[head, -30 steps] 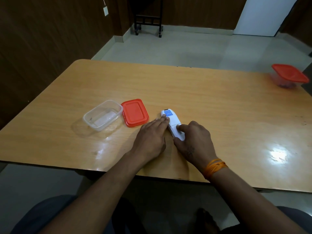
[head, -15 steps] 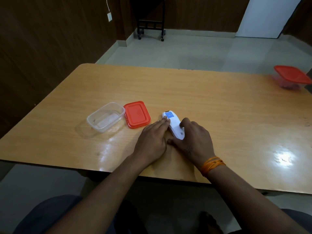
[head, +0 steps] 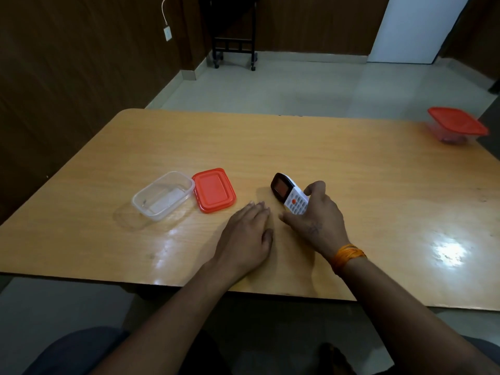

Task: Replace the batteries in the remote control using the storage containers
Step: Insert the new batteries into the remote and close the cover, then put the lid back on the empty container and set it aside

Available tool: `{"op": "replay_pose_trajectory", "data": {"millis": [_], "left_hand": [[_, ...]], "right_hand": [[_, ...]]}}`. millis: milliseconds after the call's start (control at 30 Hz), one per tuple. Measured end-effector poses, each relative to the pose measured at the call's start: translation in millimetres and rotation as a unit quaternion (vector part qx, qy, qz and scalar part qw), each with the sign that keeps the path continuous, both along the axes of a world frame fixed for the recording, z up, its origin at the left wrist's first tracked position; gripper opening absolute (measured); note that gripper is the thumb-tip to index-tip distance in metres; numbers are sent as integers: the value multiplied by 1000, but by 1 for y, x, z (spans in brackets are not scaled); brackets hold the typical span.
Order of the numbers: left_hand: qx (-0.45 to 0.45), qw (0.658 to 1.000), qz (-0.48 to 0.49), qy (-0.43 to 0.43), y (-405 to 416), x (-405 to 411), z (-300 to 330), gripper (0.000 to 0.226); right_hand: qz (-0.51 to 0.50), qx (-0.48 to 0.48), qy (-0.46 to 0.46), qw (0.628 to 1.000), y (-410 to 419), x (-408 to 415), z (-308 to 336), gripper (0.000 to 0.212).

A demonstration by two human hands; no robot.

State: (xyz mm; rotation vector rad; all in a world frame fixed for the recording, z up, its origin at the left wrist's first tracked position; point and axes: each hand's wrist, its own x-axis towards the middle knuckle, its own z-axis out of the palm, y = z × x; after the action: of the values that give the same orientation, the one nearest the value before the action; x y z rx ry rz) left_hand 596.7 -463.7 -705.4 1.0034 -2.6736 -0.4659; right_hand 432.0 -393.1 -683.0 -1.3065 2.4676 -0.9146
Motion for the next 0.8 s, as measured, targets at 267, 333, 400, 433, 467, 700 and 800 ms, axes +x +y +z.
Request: {"op": "replay_pose_trajectory", "data": {"millis": [267,333,400,433,467,700,800], "left_hand": [[-11,1000,-4,-4,1,2,0,56],[-18,1000,-5,-8,1,2,0,56],[-19,1000,-5,-8,2,3,-1,57],[-17,1000,-6,-8,2,4,-1,57],[-15,1000,-7,-9,2,4,-1,57],[12,1000,10,4,4,12,10,61],[11,999,44,13,1,20,23,62]], "right_hand": [[-62,19,156,986,4,-6,-3,46],[-74,30,181,980,5,-6,-7,49],[-78,46,180,979,5,-5,-11,52],[-79,54,176,980,5,-5,-12,53],[-79,60,174,980,5,-5,-13,54],[-65,24,209,975,8,-1,-8,54],[-42,-32,221,974,9,9,-3,52]]}}
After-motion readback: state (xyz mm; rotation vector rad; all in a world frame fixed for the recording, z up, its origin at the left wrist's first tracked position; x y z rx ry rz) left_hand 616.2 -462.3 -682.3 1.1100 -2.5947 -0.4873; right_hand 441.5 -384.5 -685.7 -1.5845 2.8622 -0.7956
